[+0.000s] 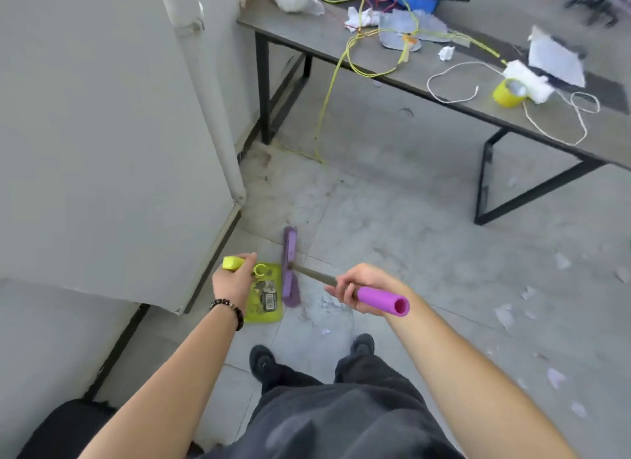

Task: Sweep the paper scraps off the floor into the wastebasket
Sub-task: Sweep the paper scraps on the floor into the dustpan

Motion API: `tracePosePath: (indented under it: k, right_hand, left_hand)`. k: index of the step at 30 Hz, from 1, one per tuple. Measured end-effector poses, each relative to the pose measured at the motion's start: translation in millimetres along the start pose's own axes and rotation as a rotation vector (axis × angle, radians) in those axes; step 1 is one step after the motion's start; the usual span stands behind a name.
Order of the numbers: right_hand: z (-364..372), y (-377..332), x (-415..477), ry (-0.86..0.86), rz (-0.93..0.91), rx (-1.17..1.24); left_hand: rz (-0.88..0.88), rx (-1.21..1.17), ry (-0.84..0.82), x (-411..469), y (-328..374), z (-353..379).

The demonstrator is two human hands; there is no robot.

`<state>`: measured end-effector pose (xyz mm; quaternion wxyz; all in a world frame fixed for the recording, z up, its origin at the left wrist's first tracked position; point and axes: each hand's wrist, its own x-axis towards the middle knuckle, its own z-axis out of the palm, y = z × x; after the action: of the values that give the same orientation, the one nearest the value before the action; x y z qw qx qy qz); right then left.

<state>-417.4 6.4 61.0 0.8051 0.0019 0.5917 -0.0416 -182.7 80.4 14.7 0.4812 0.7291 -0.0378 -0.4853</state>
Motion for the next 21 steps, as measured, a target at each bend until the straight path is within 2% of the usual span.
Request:
tracePosePath:
  k: [4,6,10,15,17,18,19,20,21]
  right_hand:
    - [-30.5,27.5,8.0,0.133,-0.002,-0.185]
    - [-42.3,30.8,-3.8,0.132,-0.056,-0.209]
    - [-81.0,28.3,-34.7,0.128,-0.159,-0.341]
    - [-128.5,50.0,-34.6,0.322,-0.371,-0.798]
    - [-138.8,63.4,-30.7,0.389,-0.42,-1.058]
    - [-145.3,69.6,-22.4,0.428,-0.433,-1.102]
    - [-152.2,76.1,-13.0,0.452,-0.422,-1.071]
    - [-159.4,81.5,2.4,0.404,-0.4,-0.928]
    - [-165.6,83.7,15.7,0.321,-0.377,-0.675]
  left_hand:
    - [0.142,0.286,-0.011,-13.7,0.0,13.6]
    - [0.165,0.331,-0.03,-20.5,0.5,21.8]
    - [0.191,0.361,0.05,-42.7,-4.4,38.2]
    - [0.154,0.376,0.043,-68.4,-22.1,48.8]
    - [0.163,0.49,0.076,-81.4,-29.8,52.0]
    - [0.168,0.58,0.088,-91.1,-32.3,54.7]
    - [0.176,0.674,0.095,-100.9,-34.4,57.8]
    - [0.183,0.765,0.102,-108.0,-36.1,60.4]
    - [0.19,0.857,0.102,-111.9,-37.3,62.1]
